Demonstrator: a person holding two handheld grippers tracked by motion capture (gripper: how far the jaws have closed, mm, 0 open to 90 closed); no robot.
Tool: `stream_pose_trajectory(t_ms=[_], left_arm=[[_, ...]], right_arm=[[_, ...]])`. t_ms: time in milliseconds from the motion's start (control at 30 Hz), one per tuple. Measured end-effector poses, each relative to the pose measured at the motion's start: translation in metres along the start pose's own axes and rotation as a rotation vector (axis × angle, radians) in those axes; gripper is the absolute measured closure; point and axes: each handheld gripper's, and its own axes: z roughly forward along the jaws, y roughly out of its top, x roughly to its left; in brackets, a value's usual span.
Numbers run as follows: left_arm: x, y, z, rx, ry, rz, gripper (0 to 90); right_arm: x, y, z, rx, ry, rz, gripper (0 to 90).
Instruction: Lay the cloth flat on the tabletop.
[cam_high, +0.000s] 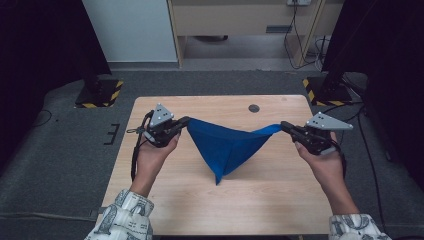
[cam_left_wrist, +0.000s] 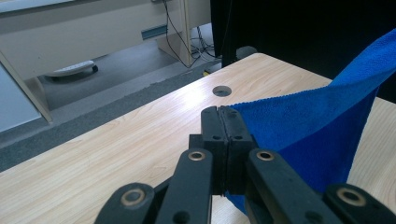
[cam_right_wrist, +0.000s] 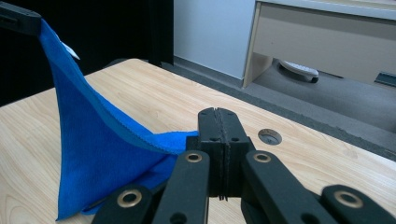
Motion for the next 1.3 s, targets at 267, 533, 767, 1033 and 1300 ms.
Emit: stream_pose_trajectory(t_ms=[267,533,767,1033,1300], left_arm=[[0.000,-0.002,-0.005,-0.014,-0.005,-0.011,89.4],[-0.002,0.001,-0.014,-0.035,-0.005,-0.006,89.4],[-0.002,0.005,-0.025,-0.062,-0.010,-0.008,89.4],[-0.007,0.011,-0.041,-0.085,-0.019,0.011,89.4],[-0.012,0.012,-0.050,-0.090,-0.026,0.027,89.3]], right_arm=[[0.000,0.001,-0.002,-0.014,0.003,0.004,90.0],[0.004,0.005,-0.009,-0.032,0.011,0.004,90.0],[0.004,0.011,-0.017,-0.046,0.014,-0.002,90.0],[0.008,0.019,-0.028,-0.073,0.019,-0.013,90.0],[0.010,0.020,-0.036,-0.083,0.024,-0.023,90.0]])
